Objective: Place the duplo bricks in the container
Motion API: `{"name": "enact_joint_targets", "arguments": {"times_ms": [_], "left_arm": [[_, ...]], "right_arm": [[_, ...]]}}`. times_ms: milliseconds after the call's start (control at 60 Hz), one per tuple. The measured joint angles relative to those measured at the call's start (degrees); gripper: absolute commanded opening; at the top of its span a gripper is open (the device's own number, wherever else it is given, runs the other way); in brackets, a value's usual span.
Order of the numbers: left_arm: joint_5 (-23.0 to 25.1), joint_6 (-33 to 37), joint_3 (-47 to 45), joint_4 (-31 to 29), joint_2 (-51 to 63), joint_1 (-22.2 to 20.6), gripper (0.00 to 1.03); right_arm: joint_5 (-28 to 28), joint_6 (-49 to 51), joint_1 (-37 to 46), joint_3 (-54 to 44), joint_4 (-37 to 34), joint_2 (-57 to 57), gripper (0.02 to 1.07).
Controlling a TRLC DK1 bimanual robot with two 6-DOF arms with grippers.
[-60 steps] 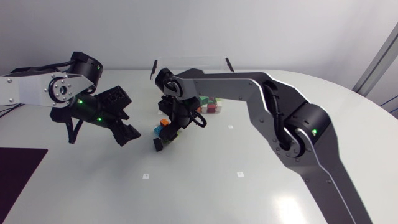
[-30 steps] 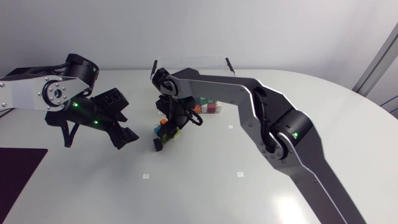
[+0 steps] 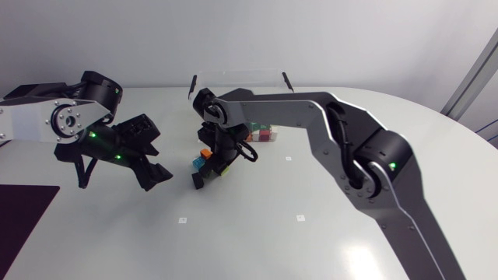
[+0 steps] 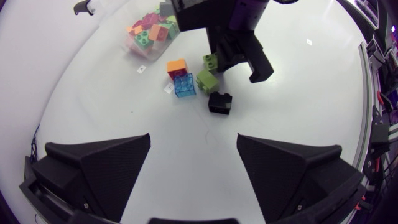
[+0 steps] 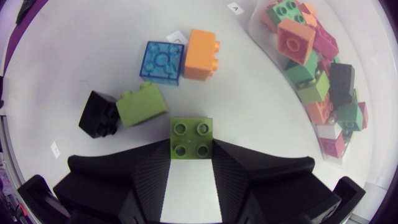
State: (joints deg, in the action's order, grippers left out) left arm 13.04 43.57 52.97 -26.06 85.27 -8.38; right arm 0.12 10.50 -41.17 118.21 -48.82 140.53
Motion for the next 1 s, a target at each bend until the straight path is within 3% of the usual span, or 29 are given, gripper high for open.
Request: {"name": "enact_joint_targets", "arguments": {"times_ms": [233,483,1000], "left_arm": [[0.0,0.0,-0.57,0.98,1.07,-1.79,0.96],[1.42,0.31,-0.92,7.91,7.8,-3.76,0.96],[7.82,2.99,0.22,15.76,19.71,-4.83,0.96]], "right_arm": [[0.0,-0.2,0.52,-15.23,5.22,-10.73,0.38],[-0.74,-0.22,2.73,-25.05,9.49,-22.67,0.38],[-6.19,-1.25,8.37,-31.21,15.15,-39.63,0.38]]}}
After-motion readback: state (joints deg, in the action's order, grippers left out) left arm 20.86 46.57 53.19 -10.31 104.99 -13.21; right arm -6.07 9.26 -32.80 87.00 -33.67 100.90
